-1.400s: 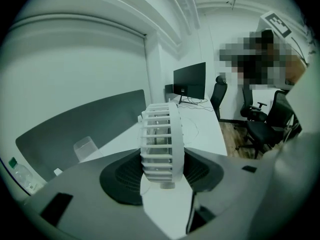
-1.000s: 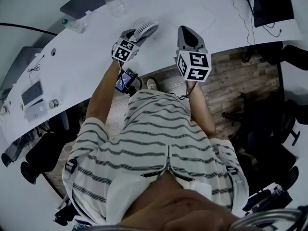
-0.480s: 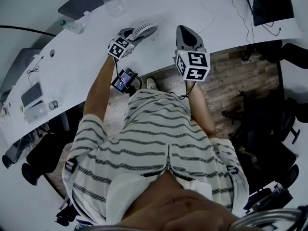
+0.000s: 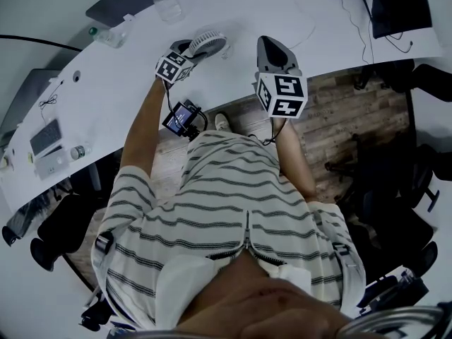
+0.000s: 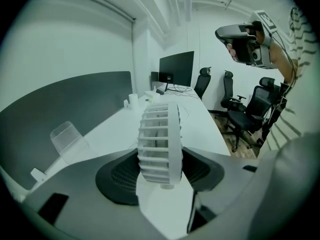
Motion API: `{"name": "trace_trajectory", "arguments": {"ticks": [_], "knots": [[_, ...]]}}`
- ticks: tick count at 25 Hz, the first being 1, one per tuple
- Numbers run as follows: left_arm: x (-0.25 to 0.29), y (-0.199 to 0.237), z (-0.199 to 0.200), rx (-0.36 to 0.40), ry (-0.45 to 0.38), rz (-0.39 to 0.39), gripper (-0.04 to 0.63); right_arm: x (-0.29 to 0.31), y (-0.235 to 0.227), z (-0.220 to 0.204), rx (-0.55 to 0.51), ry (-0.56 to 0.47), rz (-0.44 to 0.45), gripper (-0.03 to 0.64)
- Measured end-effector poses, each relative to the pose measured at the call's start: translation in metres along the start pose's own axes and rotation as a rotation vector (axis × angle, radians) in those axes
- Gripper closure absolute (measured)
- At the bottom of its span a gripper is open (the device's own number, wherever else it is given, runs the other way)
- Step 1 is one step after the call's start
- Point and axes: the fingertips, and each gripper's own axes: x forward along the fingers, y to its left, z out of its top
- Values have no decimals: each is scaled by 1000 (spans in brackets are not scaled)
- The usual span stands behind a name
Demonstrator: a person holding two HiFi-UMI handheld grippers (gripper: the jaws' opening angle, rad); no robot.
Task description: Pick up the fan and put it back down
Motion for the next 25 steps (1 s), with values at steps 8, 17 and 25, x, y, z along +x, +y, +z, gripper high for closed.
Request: {"name": "trace_trajectory", "arguments": {"ticks": [8,17,25], "knots": [[-21,0,12,-7,-53,30,319,-2,6,4,-5,-8,12,604],[-79,-8,68,-147,-292,217,419,-10,12,4,-6,-15,28,604],[-113,-32,105,-153,-387,310,560,-17,22,5,-9,-26,51,604]]}}
